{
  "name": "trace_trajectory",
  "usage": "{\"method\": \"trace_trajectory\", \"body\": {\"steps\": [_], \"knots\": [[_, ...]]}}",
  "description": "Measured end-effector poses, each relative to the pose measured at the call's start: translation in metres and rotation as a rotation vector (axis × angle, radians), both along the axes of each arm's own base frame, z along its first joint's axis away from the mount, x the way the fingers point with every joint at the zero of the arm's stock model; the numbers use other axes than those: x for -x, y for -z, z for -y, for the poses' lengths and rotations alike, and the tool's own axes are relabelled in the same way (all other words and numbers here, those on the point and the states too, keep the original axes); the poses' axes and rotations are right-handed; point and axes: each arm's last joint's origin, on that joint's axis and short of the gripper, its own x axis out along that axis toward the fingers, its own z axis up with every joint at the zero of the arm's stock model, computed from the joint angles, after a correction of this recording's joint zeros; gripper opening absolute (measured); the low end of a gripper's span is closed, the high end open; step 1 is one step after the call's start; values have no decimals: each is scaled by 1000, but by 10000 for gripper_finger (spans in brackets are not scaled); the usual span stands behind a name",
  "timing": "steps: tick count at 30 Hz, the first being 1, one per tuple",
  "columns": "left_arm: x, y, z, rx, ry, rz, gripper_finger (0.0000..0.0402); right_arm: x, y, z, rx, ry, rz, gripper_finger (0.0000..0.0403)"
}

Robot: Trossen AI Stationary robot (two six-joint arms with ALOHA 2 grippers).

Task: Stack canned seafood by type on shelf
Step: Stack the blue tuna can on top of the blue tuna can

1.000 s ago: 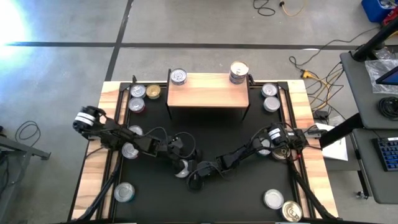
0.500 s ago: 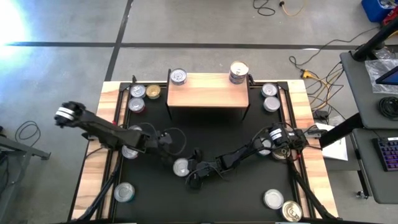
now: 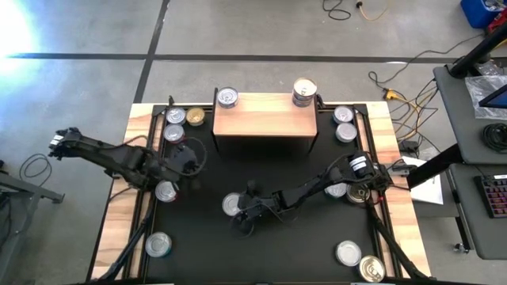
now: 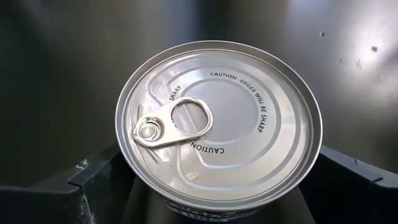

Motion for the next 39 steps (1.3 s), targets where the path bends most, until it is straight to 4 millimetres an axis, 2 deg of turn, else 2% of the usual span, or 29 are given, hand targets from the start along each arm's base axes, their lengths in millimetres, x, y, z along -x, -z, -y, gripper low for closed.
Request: {"method": "trace_trajectory", "body": {"steps": [3, 8, 12, 15, 20, 25, 28, 31, 35, 39], "knots": [[3, -9, -4, -41, 24, 72, 0, -5, -12, -2, -60, 36, 21, 368], [15, -31, -13, -108, 42, 144, 0, -18, -54, -5, -101, 67, 66, 368], [22, -56, -24, -214, 37, 198, 0, -22, -93, 4, 0, 98, 61, 368], [26, -74, -39, -318, -20, 199, 0, -22, -123, 22, 120, 165, 39, 368], [25, -93, -73, -438, -106, 224, 0, -20, -164, 73, 199, 291, 16, 368], [15, -92, -119, -260, -1, 334, 0, -21, -188, 131, 229, 388, 51, 368], [10, -79, -148, -183, -22, 291, 0, -20, -188, 168, 248, 453, 55, 368], [5, -69, -174, -202, -72, 231, 0, -19, -184, 207, 253, 501, 86, 368], [-8, -77, -203, -235, -41, 284, 0, -9, -186, 257, 228, 554, 117, 368], [-22, -86, -228, -285, -9, 273, 0, -2, -191, 295, 253, 562, 203, 368]]}}
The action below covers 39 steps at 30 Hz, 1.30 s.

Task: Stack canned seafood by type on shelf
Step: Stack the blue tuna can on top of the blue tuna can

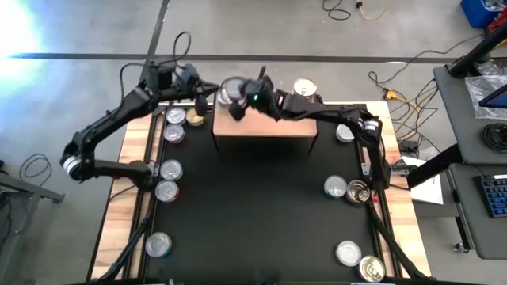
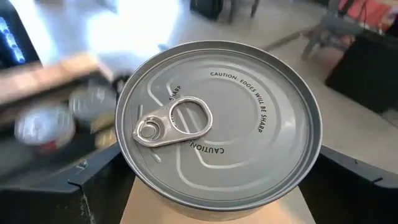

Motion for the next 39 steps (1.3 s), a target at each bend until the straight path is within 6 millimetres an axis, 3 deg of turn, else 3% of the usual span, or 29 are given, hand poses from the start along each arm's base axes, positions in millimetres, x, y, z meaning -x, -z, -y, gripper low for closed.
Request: {"method": "trace_trajectory", "body": {"steps": [4, 10, 14, 22, 28, 35, 39], "knots": [[-10, -7, -29, -53, 12, -23, 0, 2, 7, 18, -37, 4, 8, 368], [-18, -8, -72, -64, 125, -16, 0, -3, 13, 23, -107, 49, 80, 368], [-18, -11, -89, -53, 191, 1, 0, -10, 12, 23, -119, 78, 115, 368], [-13, -21, -96, -122, 220, 10, 0, -34, -1, 19, -85, 101, 126, 368], [-4, -28, -97, -153, 240, 28, 0, -53, 7, 14, -78, 180, 21, 368], [7, -28, -101, -125, 324, 71, 0, -50, 6, 5, -152, 266, 97, 368], [10, -28, -102, -124, 331, 77, 0, -55, 4, 3, -133, 170, 107, 368]]}}
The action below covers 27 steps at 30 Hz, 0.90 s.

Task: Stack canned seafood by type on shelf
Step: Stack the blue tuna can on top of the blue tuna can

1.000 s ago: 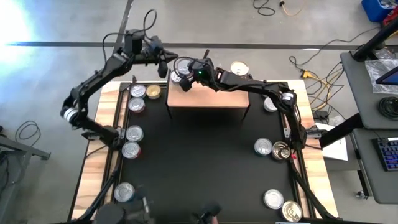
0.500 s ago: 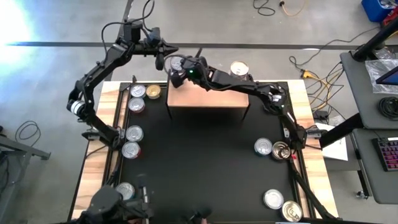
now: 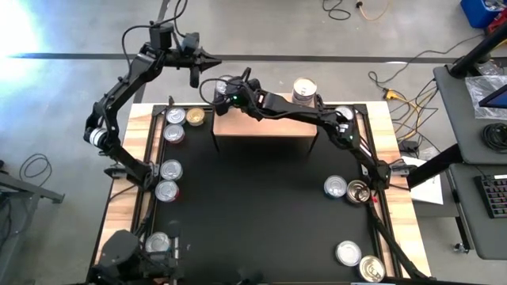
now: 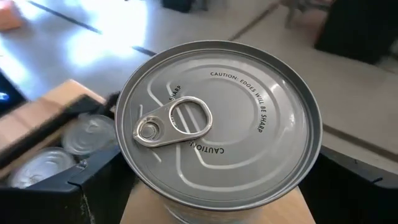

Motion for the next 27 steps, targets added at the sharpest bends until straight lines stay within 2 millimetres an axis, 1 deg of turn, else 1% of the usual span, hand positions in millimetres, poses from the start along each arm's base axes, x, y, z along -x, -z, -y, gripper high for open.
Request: {"method": "trace_trajectory", "body": {"steps": [3, 6, 11, 15, 17, 22, 27], "knots": [[0, 0, 2, 21, 88, 29, 0, -2, -4, 0, 39, -25, 14, 368], [-5, 2, 1, 65, 163, 53, 0, -1, -3, 3, 33, -22, 9, 368], [-12, 17, -9, 130, 150, 34, 0, 1, 3, 13, 11, -20, 36, 368], [-16, 28, -15, 173, 143, 18, 0, 5, 18, 22, -35, 23, 26, 368], [-18, 32, -17, 196, 143, 9, 0, 5, 26, 22, -49, 30, 21, 368], [-19, 47, -19, 235, 160, -34, 0, 2, 32, 21, -63, -28, 37, 368], [-20, 59, -20, 258, 153, -74, 0, 3, 43, 20, -75, -30, 5, 368]]}}
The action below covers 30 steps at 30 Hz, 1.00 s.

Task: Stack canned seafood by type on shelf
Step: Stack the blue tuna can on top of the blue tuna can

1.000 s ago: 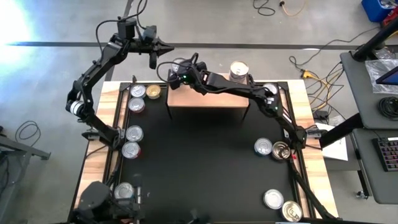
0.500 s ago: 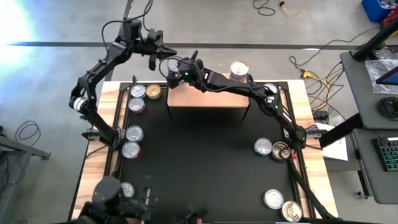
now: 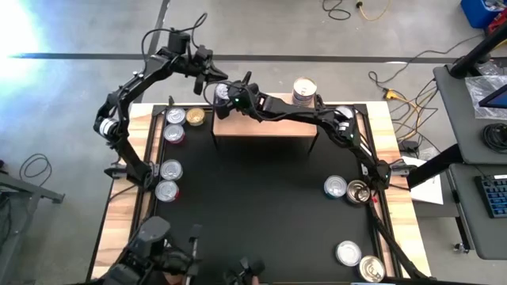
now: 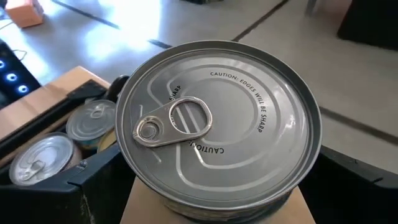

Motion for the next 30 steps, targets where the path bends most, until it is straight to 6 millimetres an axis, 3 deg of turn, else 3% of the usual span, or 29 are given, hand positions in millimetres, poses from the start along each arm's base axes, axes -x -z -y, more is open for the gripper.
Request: {"method": "trace_trajectory", "body": {"steps": [20, 30], "knots": [[-3, 2, 6, -13, 34, -1, 0, 4, 8, -5, 23, 15, -120, 368], [-4, 2, 6, -18, 35, -1, 0, 0, -1, -8, 45, 19, -91, 368]]}}
